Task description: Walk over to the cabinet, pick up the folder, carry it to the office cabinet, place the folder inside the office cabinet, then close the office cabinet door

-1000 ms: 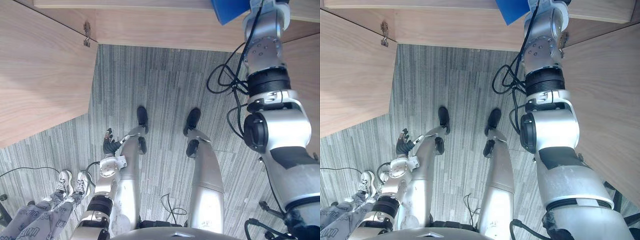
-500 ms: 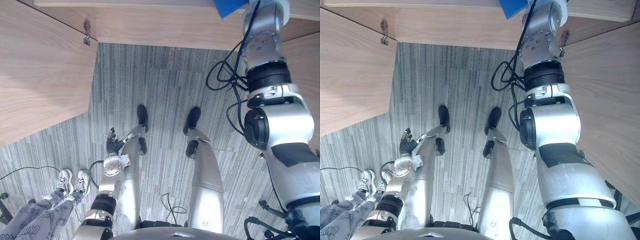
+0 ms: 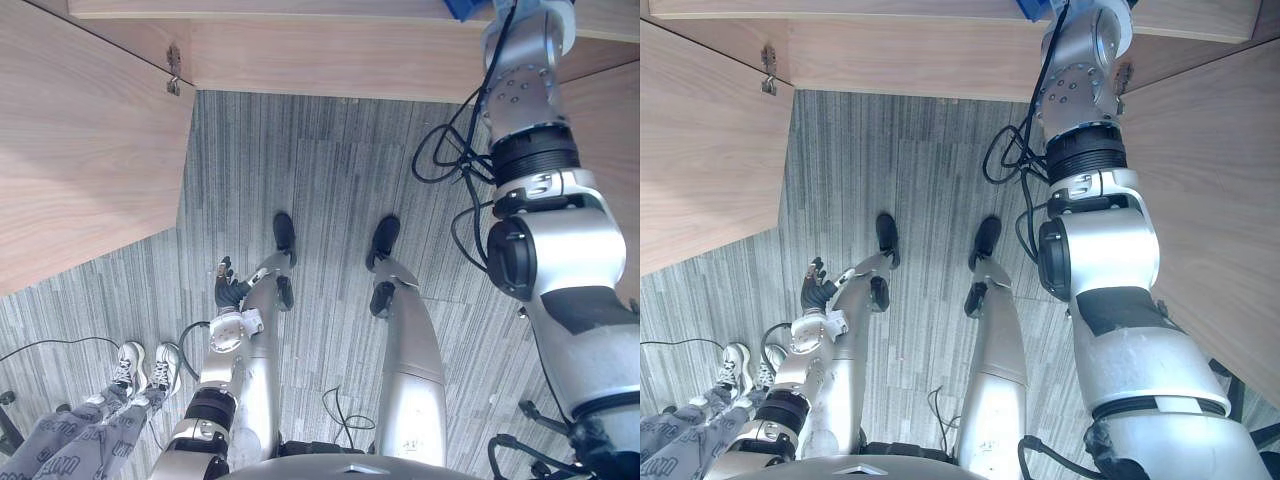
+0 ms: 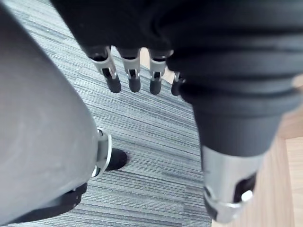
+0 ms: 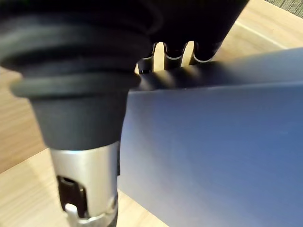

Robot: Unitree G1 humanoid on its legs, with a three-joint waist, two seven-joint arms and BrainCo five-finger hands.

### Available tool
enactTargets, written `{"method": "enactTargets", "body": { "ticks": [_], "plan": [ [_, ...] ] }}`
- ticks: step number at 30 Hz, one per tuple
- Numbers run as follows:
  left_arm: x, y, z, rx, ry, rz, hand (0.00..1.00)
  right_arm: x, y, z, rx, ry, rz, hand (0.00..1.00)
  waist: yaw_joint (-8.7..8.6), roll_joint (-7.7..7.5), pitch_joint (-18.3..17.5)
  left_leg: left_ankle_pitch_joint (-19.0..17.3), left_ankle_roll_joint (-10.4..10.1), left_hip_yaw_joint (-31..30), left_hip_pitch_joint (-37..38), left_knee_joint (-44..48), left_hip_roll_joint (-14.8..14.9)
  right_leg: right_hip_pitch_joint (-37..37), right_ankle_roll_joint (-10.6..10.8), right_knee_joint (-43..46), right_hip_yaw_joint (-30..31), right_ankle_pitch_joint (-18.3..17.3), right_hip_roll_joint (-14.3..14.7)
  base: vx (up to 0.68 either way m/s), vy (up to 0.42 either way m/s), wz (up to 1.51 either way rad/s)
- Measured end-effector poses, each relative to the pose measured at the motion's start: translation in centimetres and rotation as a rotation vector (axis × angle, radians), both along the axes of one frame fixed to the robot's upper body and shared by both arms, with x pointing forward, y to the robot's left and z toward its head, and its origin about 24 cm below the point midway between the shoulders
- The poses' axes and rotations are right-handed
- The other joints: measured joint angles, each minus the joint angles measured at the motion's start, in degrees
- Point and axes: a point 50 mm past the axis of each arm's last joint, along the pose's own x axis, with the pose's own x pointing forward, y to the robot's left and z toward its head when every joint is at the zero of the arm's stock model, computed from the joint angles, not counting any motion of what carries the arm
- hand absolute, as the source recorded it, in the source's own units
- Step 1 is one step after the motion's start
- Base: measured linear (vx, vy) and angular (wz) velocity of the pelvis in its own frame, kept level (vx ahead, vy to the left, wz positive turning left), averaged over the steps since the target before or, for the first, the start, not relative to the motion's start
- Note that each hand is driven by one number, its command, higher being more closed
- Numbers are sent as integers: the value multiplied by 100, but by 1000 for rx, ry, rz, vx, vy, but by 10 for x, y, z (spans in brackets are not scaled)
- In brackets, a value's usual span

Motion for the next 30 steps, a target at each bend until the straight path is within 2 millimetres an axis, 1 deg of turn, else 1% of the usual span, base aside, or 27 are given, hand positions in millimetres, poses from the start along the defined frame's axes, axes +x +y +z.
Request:
{"method": "enactTargets", "body": {
  "ticks": [4, 9, 14, 17, 20, 25, 27, 30],
  "plan": [
    [0, 1, 0, 0, 0, 4, 0, 2, 10, -1, -77, 17, 1, 0, -14, 0, 0, 0, 1, 11, 8, 4, 35, 35, 0, -82, 6, 44, 43, 7, -14, -6],
    [0, 1, -1, 0, 6, 2, 0, 6, 32, -5, -203, 23, 34, 0, -21, 0, 0, -4, -6, 20, 22, -8, 79, 47, -14, -92, 3, 50, 82, -2, -20, -3],
    [0, 1, -1, 0, 5, 0, 0, 7, 45, -5, -233, 19, 68, 0, -15, 0, 0, 5, -18, 21, 23, -21, 77, 38, -22, -76, -1, 47, 81, 0, 0, 0],
    [0, 1, -1, 0, 6, 0, 0, 6, 54, -3, -270, 14, 79, 0, -3, 0, 0, 84, -30, 17, 50, -148, 41, 10, -34, -59, -7, 38, 53, 2, -13, 6],
    [0, 1, -1, 0, 7, 0, 0, 4, 61, 7, -274, -9, 101, 0, 29, 1, 0, 218, -65, -1, 93, -333, -12, -38, -72, -22, -38, 14, 12, 0, -33, 14],
    [-1, 2, -3, 1, 12, 1, 0, 0, 61, 18, -261, -48, 125, 0, 50, 1, 0, 403, -107, -117, 130, -557, -61, -38, -130, 22, -182, -26, -38, -11, -41, 17],
    [-1, 1, -3, -1, 10, -2, 0, -2, 56, 25, -260, -66, 119, 0, 100, 2, 0, 453, -110, -128, 145, -617, -68, -38, -140, 37, -210, -32, -51, -25, -36, 9],
    [-1, 1, -3, -3, 9, -9, 0, -3, 50, 27, -258, -70, 103, 0, 131, 2, 0, 479, -117, -113, 167, -662, -72, -35, -143, 45, -212, -32, -62, -19, -21, 3]
  ]
}}
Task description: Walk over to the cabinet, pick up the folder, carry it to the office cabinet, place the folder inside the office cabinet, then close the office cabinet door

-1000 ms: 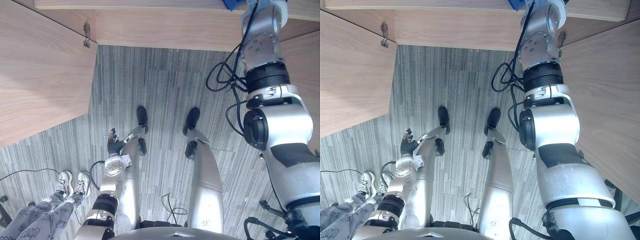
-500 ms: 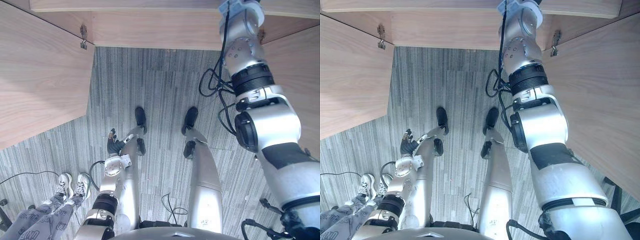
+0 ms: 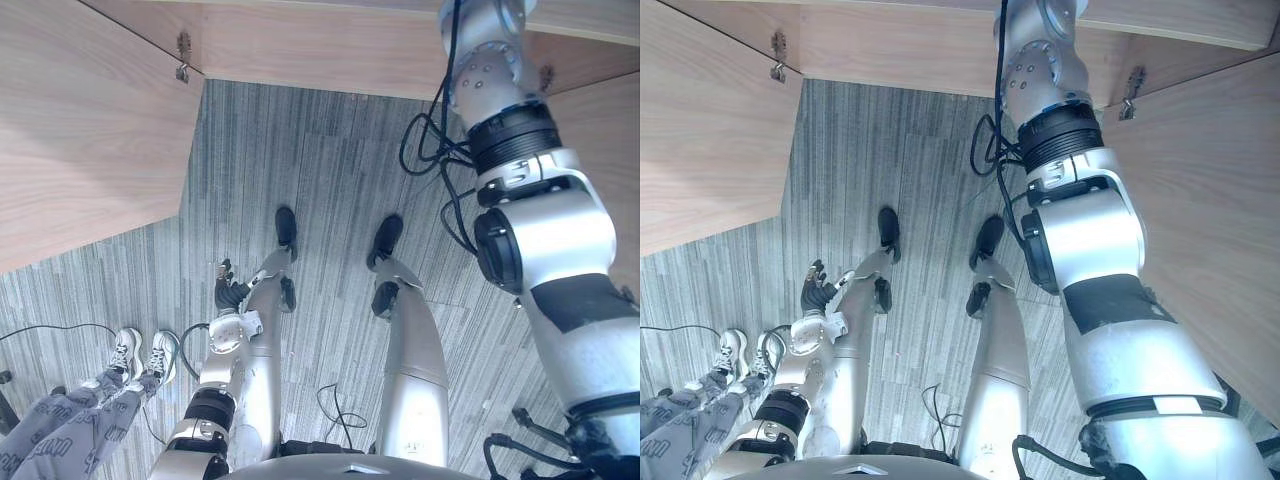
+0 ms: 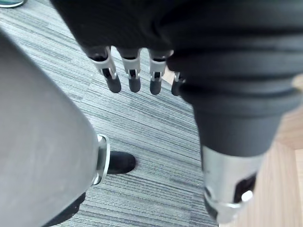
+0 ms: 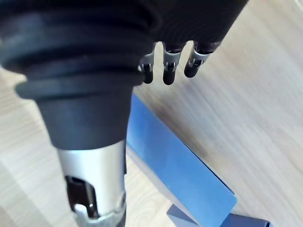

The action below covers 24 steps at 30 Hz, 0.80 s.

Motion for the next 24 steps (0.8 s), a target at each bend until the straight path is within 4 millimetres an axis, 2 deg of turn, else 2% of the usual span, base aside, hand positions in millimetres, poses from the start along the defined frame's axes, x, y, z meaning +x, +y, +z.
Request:
{"method": "enactTargets", "body": {
  "ticks": [6, 11, 14, 16, 24],
  "plan": [
    [0, -1, 3, -2, -16, -6, 0, 0, -12, -2, 43, 3, -4, 0, -25, 0, 0, 55, 12, 50, 48, -60, 0, 21, -1, -24, 2, 8, -13, -8, -8, 1],
    [0, -1, 1, -2, -9, -10, 0, 9, -30, -34, 113, 73, -21, 0, -25, 0, 0, 28, 21, 87, 143, -50, 33, 130, 7, -106, 24, 34, 26, -11, -23, -5],
    [0, 2, 1, 2, -8, -7, 0, 11, -30, -40, 82, 77, -7, 0, -56, 0, 0, 12, 25, 122, 148, -29, 56, 130, 4, -135, 48, 57, 49, -13, -28, -8],
    [-1, 2, 1, 3, -7, -17, 0, 12, -29, -41, 37, 85, -12, 0, -79, 0, 0, 12, 25, 133, 149, -23, 70, 130, 1, -152, 60, 73, 66, -12, -27, -6],
    [-7, 10, -9, 1, 35, 9, 0, 14, -25, -42, -419, 135, -180, 0, -111, -1, 0, 6, 31, 228, 294, -38, 150, 299, 21, -356, 95, 161, 158, -11, -30, -8]
  ]
}}
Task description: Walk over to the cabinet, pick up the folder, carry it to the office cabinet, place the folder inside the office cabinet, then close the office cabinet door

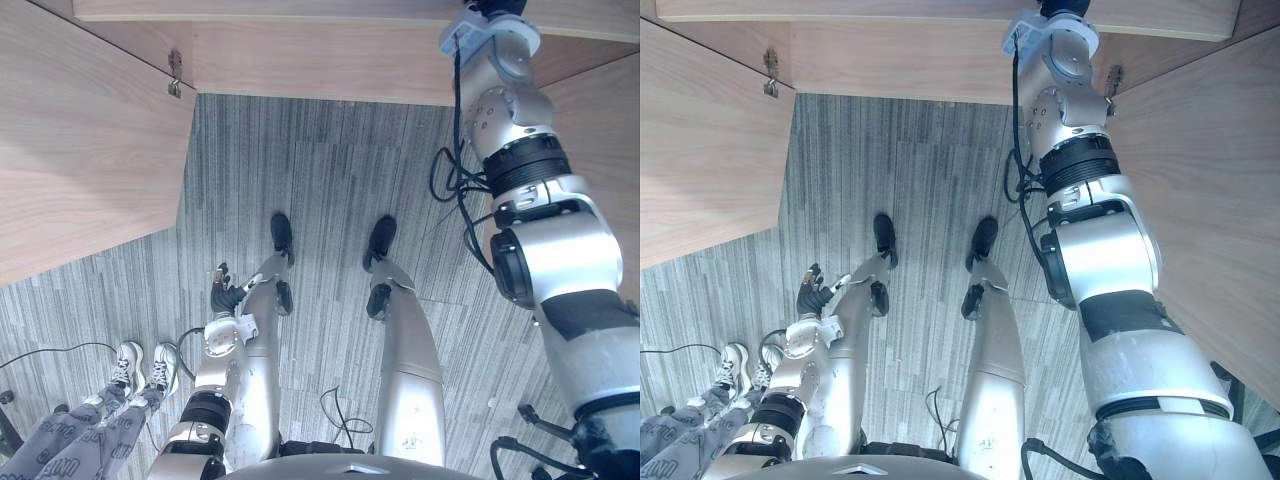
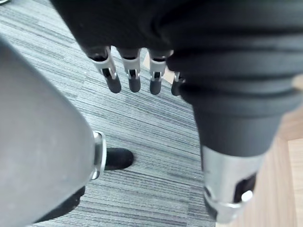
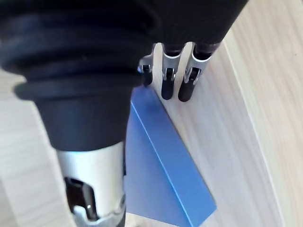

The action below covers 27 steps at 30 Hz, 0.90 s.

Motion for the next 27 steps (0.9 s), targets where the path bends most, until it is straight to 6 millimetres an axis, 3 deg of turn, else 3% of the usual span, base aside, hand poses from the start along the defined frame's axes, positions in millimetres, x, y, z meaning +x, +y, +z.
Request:
{"method": "enactTargets", "body": {
  "ticks": [9, 14, 16, 21, 25, 26, 27],
  "plan": [
    [-4, 2, -4, 5, 11, -15, 0, 0, -14, 10, -423, 60, -214, 0, -27, -1, 0, 39, 7, 33, 57, -96, 7, 93, -6, -181, -66, 146, 0, -3, -7, -2],
    [-4, 2, -4, 5, 11, -14, 0, -3, -13, 15, -547, 32, -293, 0, -42, -1, 0, 39, 8, 37, 56, -86, 15, 110, -2, -221, -65, 170, 11, 0, -6, -1],
    [-4, 2, -3, 6, 10, -13, 0, -10, -9, 18, -563, -35, -317, 0, -41, -1, 0, 35, 11, 38, 55, -78, 39, 144, 26, -298, -66, 185, 43, 1, -25, -5],
    [-3, 3, -1, 49, 7, -16, 0, -51, 4, 7, -628, -315, -444, 0, -59, -6, 2, -76, 41, 57, 47, 8, 64, 177, 13, -339, -45, 152, 65, 9, -21, -5],
    [-2, 4, 4, 84, -12, -19, 0, -60, 6, -6, -729, -349, -556, 0, -67, -13, 5, -105, 26, 61, 48, 12, 59, 161, 28, -301, -41, 117, 56, 0, 0, 0],
    [-1, 4, 6, 91, -23, -21, 0, -61, 7, -10, -757, -351, -582, 100, -61, -16, 5, -109, 19, 62, 44, 15, 55, 135, 27, -254, -36, 90, 48, 0, 0, 0],
    [-1, 4, 7, 94, -27, -20, 0, -62, 9, -12, -774, -355, -592, 100, -60, -18, 7, -113, 14, 62, 42, 19, 55, 122, 23, -232, -35, 71, 46, 23, -40, 2]
  ]
}}
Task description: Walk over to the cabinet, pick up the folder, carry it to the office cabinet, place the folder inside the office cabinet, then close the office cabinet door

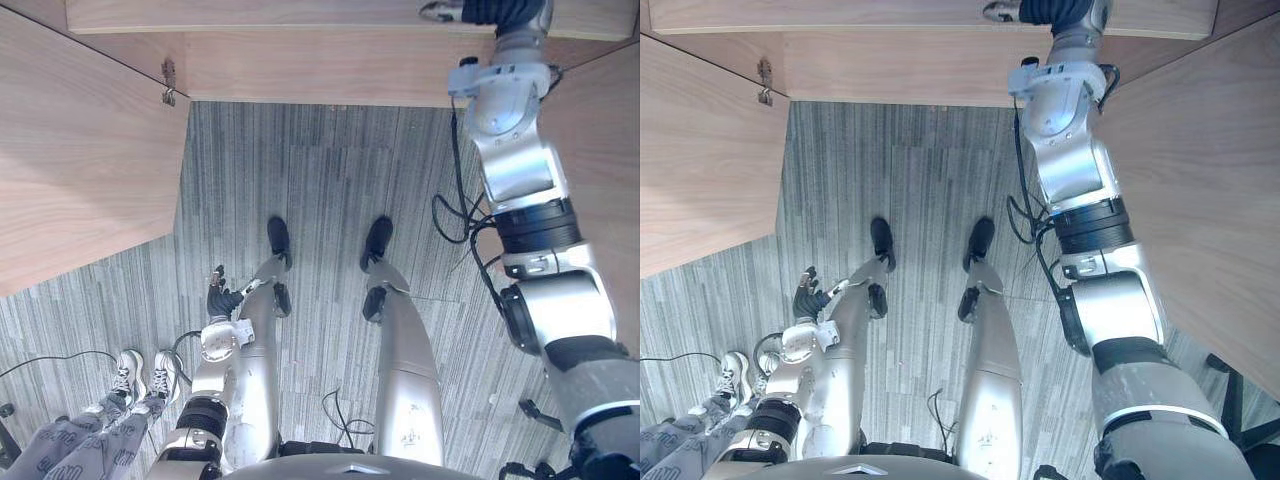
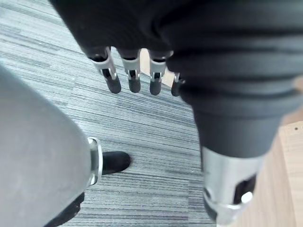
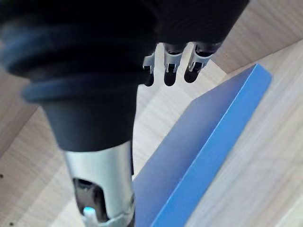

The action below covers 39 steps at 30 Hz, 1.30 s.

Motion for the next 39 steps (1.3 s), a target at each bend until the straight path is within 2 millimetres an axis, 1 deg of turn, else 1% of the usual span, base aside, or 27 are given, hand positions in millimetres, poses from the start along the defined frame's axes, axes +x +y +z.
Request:
{"method": "enactTargets", "body": {
  "ticks": [3, 7, 8, 10, 11, 14, 17, 19, 23, 24, 26, 30, 33, 36, 39],
  "plan": [
    [0, 3, 0, 4, 1, 16, 0, 2, 5, -12, -76, 12, -55, 100, 16, -13, 1, -42, -2, -11, -55, 113, 14, -93, 40, 179, 5, -87, -14, 18, -26, 1],
    [0, 9, 2, 16, -7, 38, 0, 4, 14, -18, -158, 21, -76, 100, 13, -43, 8, -153, -21, -35, -183, 325, 60, -192, 57, 346, -6, -175, -14, 35, -29, -2],
    [0, 10, 4, 18, -16, 43, 0, 5, 17, -20, -171, 26, -70, 100, 22, -117, 4, -186, -19, -33, -215, 372, 67, -249, 49, 406, 17, -201, -18, 30, -21, -4],
    [1, 11, 6, 19, -24, 53, 0, 9, 19, -23, -191, 47, -74, 100, 7, -152, 1, -227, -23, -54, -287, 460, 74, -280, 44, 463, -7, -242, -25, 10, -4, 2],
    [1, 13, 6, 19, -26, 61, 0, 14, 19, -28, -213, 72, -93, 100, 10, -217, -6, -263, -21, -59, -339, 528, 77, -338, 39, 546, -3, -276, -41, 26, -8, 6],
    [1, 17, 6, 18, -28, 82, 0, 23, 20, -30, -254, 110, -122, 100, 12, -229, -5, -323, -16, -123, -515, 686, 82, -453, 53, 643, -35, -325, -62, 16, -4, 5],
    [1, 23, 9, 36, -36, 92, 0, 31, 27, -23, -305, 139, -127, 100, 11, -238, -8, -365, 7, -167, -719, 838, 85, -617, 42, 762, -41, -346, -88, 0, 0, 0],
    [1, 26, 9, 37, -41, 97, 0, 34, 28, -18, -313, 149, -138, 100, 23, -238, -8, -395, 12, -181, -801, 898, 88, -674, 29, 811, -50, -357, -96, 0, 0, 0],
    [1, 30, 11, 50, -49, 107, 0, 39, 29, 0, -303, 150, -144, 100, 28, -249, -2, -393, 21, -182, -939, 894, 72, -820, 46, 859, -58, -385, -128, -3, -5, 2],
    [1, 31, 11, 44, -51, 113, 0, 40, 29, 3, -298, 152, -143, 100, 32, -249, -2, -391, 22, -182, -958, 891, 71, -841, 42, 863, -59, -388, -133, 0, 0, 0],
    [1, 33, 12, 32, -60, 126, 0, 41, 28, 15, -293, 149, -145, 100, 29, -249, -1, -369, 12, -185, -1065, 880, 70, -947, 26, 870, -81, -380, -142, 10, -20, 4],
    [1, 33, 11, 17, -63, 133, 0, 41, 29, 32, -263, 143, -138, 100, 34, -249, -1, -349, 14, -193, -1102, 853, 58, -983, -2, 866, -120, -360, -163, 23, -20, 5],
    [1, 33, 11, 4, -64, 138, 0, 37, 31, 44, -257, 121, -126, 100, 34, -249, -1, -325, 2, -200, -1097, 742, 43, -983, -3, 826, -143, -360, -172, 13, -23, 4],
    [0, 33, 9, -1, -58, 140, 0, 38, 26, 52, -260, 123, -146, 100, 45, -249, -2, -245, -10, -215, -1077, 602, 17, -981, -12, 773, -184, -354, -185, 10, -22, 8],
    [-2, 32, 6, -4, -46, 139, 0, 41, 19, 51, -250, 155, -163, 100, 47, -249, -2, -114, -29, -227, -960, 362, -45, -924, -20, 695, -222, -347, -214, 8, -32, 12]
  ]
}}
